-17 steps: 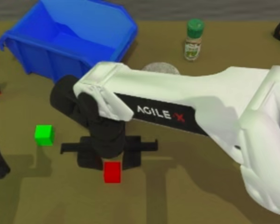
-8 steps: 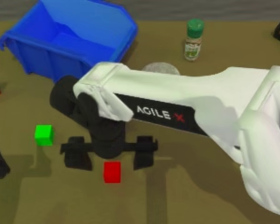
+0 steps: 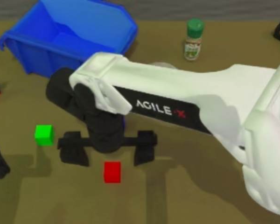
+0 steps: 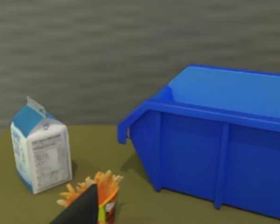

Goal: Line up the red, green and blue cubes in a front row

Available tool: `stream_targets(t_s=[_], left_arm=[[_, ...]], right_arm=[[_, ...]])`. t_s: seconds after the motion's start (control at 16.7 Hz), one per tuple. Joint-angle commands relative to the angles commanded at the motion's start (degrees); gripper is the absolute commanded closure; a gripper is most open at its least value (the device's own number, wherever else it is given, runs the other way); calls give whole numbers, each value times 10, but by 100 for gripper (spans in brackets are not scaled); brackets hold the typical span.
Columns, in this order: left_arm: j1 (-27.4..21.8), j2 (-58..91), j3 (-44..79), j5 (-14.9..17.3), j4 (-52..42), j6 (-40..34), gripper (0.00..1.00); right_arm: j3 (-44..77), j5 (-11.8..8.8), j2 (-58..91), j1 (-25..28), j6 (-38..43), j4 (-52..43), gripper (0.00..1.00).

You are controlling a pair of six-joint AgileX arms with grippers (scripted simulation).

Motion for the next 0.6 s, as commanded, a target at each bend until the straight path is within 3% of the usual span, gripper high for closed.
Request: stream_targets(t_s=[0.3,0.6], left_arm=[[0,0,0,0,0,0,0],[0,0,0,0,0,0,0]], right_arm=[[78,0,-14,4,1,-95,0],[83,0,-14,1,1,-100,0]])
